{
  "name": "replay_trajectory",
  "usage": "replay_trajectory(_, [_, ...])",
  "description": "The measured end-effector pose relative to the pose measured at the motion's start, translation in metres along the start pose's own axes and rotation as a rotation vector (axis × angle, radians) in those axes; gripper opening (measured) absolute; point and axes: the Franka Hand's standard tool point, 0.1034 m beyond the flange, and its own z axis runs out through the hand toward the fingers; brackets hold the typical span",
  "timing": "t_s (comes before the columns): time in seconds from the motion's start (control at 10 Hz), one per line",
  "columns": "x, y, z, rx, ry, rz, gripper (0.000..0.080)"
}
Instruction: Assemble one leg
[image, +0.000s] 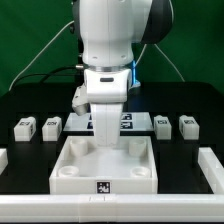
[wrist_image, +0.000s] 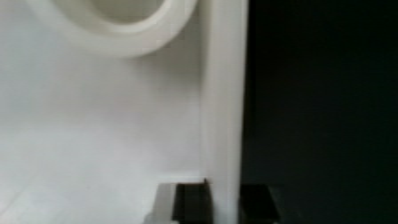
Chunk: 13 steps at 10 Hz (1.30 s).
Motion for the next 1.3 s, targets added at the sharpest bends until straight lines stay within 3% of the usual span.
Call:
replay_trajectory(0.4, [0.040,0.028,-0.003,-0.030,0.029,-0.031,0.0058])
replay_trajectory(0.5, [0.050,0.033,-0.003,-0.028,0.035,-0.041,0.0059])
replay_trajectory(0.6, [0.054,0.034,-0.003,-0.014,0.037,-0.040,0.0059])
replay_trajectory(0.9, [0.072,0.033,-0.002,-0.011,0.042,-0.025,0.0060])
replay_trajectory(1.2, [0.080,0.033,-0.003,-0.016,0.046,-0.034,0.0060])
replay_trajectory(1.3, [0.079,0.033,-0.002,-0.034,0.050,-0.035,0.0060])
